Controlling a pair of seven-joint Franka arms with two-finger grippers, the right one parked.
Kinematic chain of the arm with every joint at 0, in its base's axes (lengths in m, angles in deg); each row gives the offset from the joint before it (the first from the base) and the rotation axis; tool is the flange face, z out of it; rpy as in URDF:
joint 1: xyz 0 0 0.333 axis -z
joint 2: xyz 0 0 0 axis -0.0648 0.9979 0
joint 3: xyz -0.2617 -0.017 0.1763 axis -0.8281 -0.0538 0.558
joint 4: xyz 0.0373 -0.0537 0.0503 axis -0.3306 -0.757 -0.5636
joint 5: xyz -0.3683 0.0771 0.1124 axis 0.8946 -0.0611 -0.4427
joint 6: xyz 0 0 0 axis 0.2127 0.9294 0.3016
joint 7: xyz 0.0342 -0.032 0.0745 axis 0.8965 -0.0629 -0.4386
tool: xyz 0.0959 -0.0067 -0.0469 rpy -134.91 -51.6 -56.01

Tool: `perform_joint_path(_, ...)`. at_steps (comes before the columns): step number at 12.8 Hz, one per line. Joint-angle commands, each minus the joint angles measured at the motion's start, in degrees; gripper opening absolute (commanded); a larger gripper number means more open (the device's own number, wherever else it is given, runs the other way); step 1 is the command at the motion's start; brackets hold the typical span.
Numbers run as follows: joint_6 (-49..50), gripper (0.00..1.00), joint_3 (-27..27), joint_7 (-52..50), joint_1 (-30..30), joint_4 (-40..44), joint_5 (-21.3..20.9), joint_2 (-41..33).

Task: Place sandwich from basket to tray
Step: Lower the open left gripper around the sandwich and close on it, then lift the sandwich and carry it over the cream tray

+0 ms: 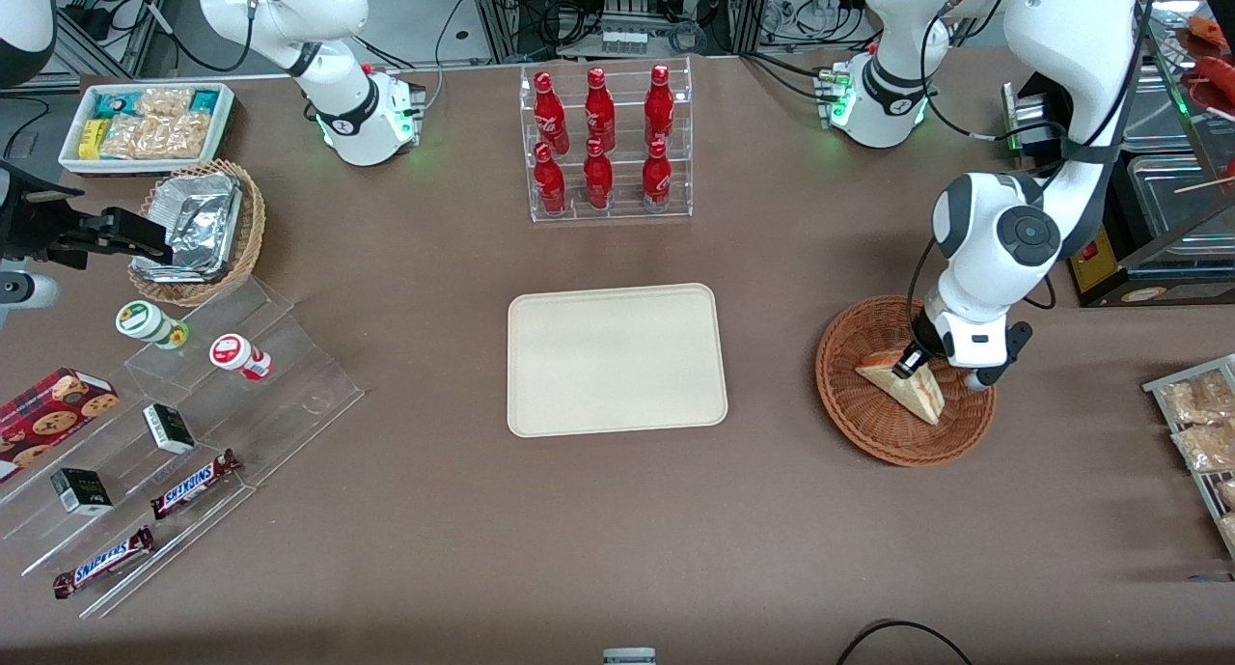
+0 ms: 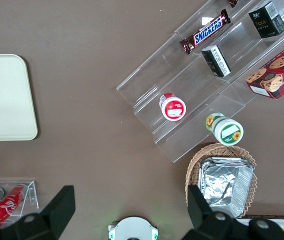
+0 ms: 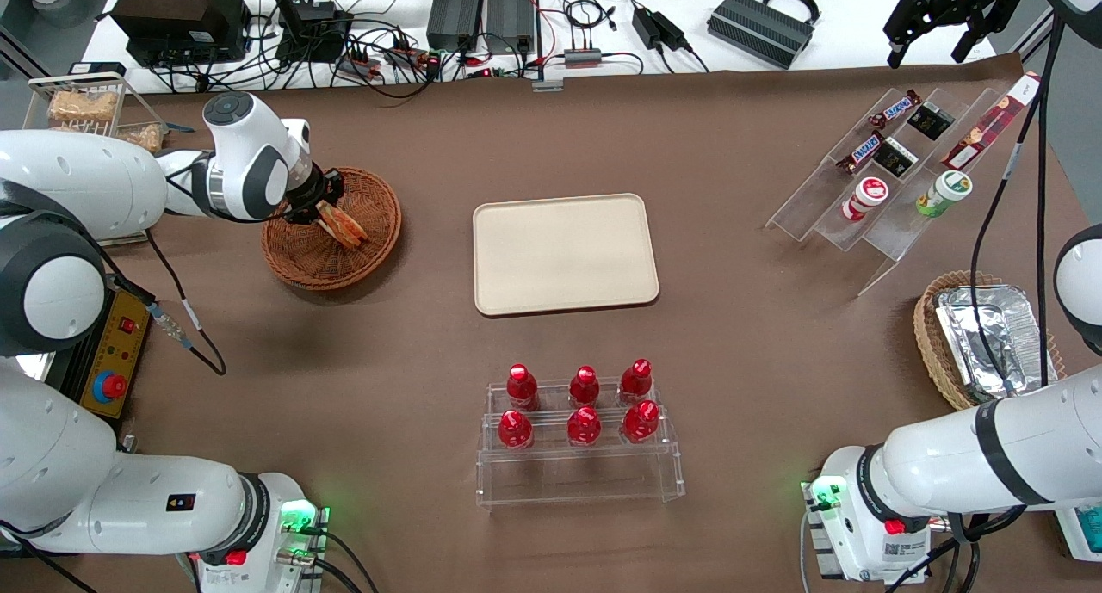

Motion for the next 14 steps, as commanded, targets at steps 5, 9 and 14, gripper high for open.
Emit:
perform_joint_path(5,25.6,0.0,-1.7,6.4,1.8,15.2,-3.5,-3.4)
perform_joint_path(9,38.4,0.0,-2.8,8.3,10.8,26.0,-3.8,-2.7)
perform_joint_path(14,37.6,0.0,-2.8,7.5,27.3,36.6,-3.0,6.5)
